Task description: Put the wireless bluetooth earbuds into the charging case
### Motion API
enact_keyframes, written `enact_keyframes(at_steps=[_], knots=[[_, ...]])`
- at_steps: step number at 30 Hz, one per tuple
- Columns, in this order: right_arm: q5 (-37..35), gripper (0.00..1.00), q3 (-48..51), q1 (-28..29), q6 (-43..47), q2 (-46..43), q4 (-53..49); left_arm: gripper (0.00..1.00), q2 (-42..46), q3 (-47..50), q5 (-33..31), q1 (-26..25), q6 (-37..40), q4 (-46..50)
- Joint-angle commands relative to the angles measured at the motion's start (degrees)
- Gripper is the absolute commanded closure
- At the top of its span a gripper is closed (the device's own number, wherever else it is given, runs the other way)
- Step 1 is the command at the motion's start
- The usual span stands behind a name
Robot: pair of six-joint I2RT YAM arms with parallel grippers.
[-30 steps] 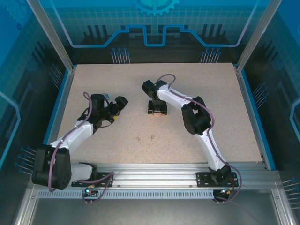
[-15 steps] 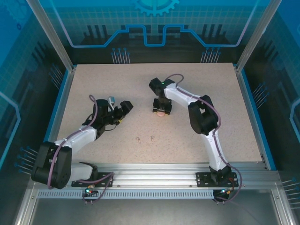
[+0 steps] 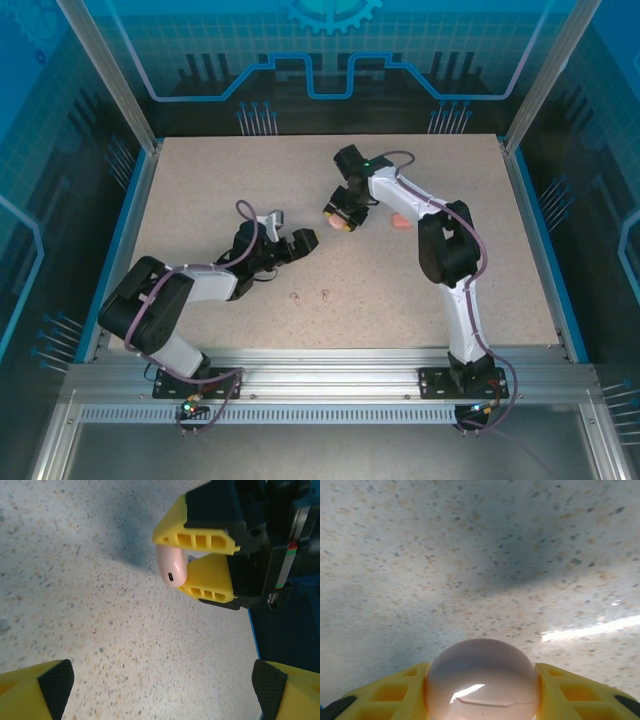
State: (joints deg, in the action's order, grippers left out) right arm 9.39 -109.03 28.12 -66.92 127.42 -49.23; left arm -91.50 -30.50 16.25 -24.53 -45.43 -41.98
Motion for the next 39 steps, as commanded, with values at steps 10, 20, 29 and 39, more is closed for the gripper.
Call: enact_keyframes(at_steps=[10,20,29,39], knots=[[4.55,0.54,0.06,1.66,-6.25,-1.76,3.63,0.25,-10.24,-7.20,-7.31,-2.79,1.86,-13.02],[4.51,0.54,2.24,2.12,-6.36,-4.17,4.66,0.39,-14.72,-11.08,-8.77,-2.80,0.45,-14.63],[4.97,0.54,2.90,2.20,-6.35,-4.68,5.27,0.43,-16.84,-11.81,-9.45,-2.78,-0.01,-15.25],[5.21,0.54,3.83,2.28,-6.05,-5.42,5.73,0.50,-18.98,-14.12,-9.81,-2.77,-0.84,-15.75]])
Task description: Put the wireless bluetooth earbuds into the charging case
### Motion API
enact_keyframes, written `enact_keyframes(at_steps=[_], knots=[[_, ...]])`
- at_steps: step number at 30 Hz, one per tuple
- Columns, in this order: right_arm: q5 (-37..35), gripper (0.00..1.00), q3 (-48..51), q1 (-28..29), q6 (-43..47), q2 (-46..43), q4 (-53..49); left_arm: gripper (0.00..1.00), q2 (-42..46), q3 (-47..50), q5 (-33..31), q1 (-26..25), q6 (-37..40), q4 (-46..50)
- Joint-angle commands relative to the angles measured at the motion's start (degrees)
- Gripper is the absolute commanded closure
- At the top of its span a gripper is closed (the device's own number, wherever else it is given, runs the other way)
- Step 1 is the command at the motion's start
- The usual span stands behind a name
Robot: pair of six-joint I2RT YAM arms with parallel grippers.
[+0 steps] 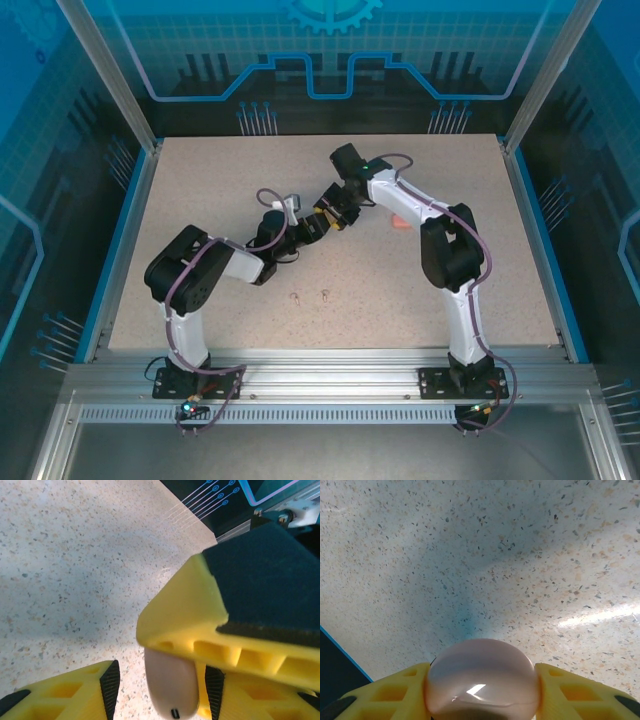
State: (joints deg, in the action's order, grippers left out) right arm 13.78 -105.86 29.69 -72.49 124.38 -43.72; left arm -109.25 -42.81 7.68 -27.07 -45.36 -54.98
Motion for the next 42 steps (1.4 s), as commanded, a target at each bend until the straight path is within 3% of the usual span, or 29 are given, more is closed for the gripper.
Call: enact_keyframes(at_steps=[1,10,19,25,31,35,42], knots=[[0.85,0.54,0.65,0.71,-0.54,-2.39,0.22,0.50,-1.38,-1.93,-1.27,-0.26,-1.02,-2.89],[0.97,0.54,1.03,0.63,-0.53,-2.38,0.48,0.64,-2.11,-2.42,-1.48,-0.26,-1.22,-3.03],[1.19,0.52,1.22,0.63,-0.66,-3.07,0.78,0.83,-2.33,-2.34,-1.40,-0.24,-1.53,-3.14],[0.78,0.27,-3.73,-0.81,0.32,-3.41,-1.13,0.95,-1.92,-2.14,-0.57,-0.23,-2.29,-2.95],[-0.51,0.24,-5.15,-5.86,5.72,-7.84,-1.67,1.00,2.49,-1.05,2.84,-0.10,-1.68,0.27],[-0.79,0.23,4.71,-9.23,16.88,-15.07,3.16,1.00,8.88,-0.96,9.20,0.74,2.80,7.88],[6.21,0.23,32.78,-13.60,33.51,-33.05,26.21,1.00,17.40,-2.33,26.23,4.20,9.52,19.59]])
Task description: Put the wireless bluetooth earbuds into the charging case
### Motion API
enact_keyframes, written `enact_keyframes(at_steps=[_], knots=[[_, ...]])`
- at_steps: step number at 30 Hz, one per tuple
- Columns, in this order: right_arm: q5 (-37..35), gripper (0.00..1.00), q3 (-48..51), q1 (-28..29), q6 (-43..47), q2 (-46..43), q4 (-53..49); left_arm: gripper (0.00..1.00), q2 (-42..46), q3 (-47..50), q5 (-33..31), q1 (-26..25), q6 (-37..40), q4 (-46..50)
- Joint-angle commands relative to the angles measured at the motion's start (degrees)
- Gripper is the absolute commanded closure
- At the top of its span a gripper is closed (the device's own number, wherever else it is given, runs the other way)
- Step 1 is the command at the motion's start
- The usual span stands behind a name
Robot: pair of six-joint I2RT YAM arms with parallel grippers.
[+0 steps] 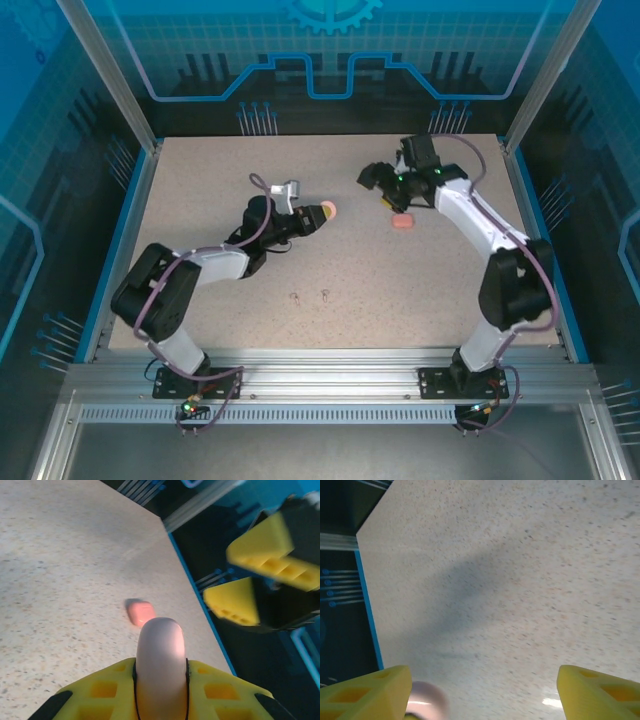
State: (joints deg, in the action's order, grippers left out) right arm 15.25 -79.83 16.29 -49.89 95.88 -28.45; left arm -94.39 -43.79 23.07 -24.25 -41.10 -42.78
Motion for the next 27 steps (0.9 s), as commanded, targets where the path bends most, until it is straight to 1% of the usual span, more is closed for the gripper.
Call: enact_keyframes(at_steps=[1,3,6,9,11,17,20,23,27], knots=[[5.91,0.23,9.96,-0.20,12.60,-6.60,12.96,1.00,3.18,-1.77,13.02,1.69,6.08,8.84],[10.03,0.23,15.69,-0.09,15.07,-10.26,18.13,1.00,4.38,-2.95,16.52,2.01,7.74,12.66],[14.63,0.23,21.43,0.37,16.66,-13.47,23.60,1.00,4.93,-4.93,20.02,2.25,8.92,16.05],[18.21,0.23,24.44,1.31,17.15,-14.65,27.83,1.00,4.26,-6.61,22.13,2.20,8.98,17.63],[19.20,0.23,24.58,2.34,17.60,-14.42,28.66,1.00,3.73,-7.32,22.33,2.19,8.72,17.83],[19.03,0.24,22.50,5.30,18.12,-11.97,28.49,1.00,2.64,-8.72,22.17,2.19,7.93,17.42],[17.70,0.24,21.13,6.25,18.80,-10.56,26.69,1.00,2.20,-9.03,22.02,2.19,7.84,17.22],[16.00,0.25,20.82,6.51,18.90,-9.00,25.53,1.00,2.33,-8.94,21.82,2.20,7.29,16.16],[13.77,0.26,22.09,5.06,18.34,-7.34,25.37,1.00,3.27,-8.86,21.67,2.20,7.19,15.97]])
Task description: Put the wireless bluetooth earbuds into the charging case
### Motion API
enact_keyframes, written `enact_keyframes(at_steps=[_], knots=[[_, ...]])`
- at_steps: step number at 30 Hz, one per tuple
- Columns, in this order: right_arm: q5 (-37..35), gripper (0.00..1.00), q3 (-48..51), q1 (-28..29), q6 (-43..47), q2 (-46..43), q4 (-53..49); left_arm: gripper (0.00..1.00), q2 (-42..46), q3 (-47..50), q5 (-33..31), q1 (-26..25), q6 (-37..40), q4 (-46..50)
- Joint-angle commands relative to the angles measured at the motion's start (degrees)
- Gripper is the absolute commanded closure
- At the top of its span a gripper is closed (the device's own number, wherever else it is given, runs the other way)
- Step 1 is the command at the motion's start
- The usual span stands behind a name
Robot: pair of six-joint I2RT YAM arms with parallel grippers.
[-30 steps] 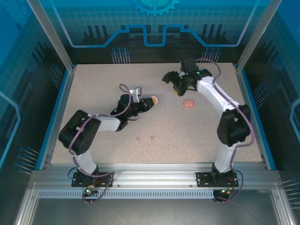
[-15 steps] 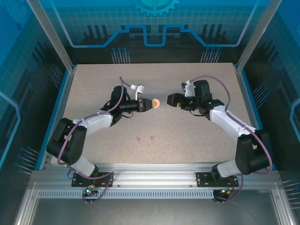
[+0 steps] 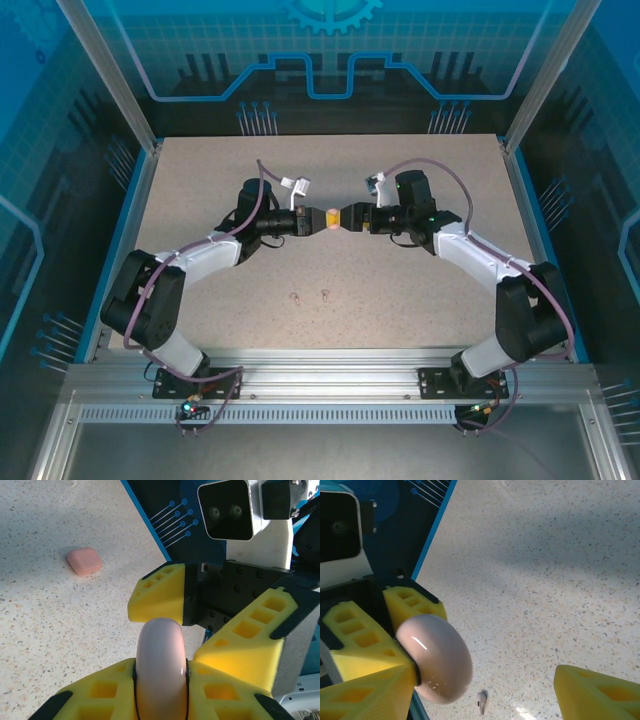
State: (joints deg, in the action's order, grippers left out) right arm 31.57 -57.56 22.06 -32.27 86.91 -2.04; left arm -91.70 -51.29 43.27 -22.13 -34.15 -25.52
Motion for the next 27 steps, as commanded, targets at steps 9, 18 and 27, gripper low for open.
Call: enact_keyframes(at_steps=[9,18,27], knots=[[0.16,0.30,6.11,-7.57,-4.50,2.43,3.85,1.00,2.75,-0.49,1.26,0.07,0.04,-2.09],[8.75,0.32,5.83,-5.75,-5.79,-3.77,7.79,1.00,2.00,0.90,1.21,0.07,-1.47,-5.03],[7.86,0.41,2.47,-1.19,-5.52,-1.38,7.75,1.00,1.27,0.33,1.11,0.07,-2.15,-5.80]])
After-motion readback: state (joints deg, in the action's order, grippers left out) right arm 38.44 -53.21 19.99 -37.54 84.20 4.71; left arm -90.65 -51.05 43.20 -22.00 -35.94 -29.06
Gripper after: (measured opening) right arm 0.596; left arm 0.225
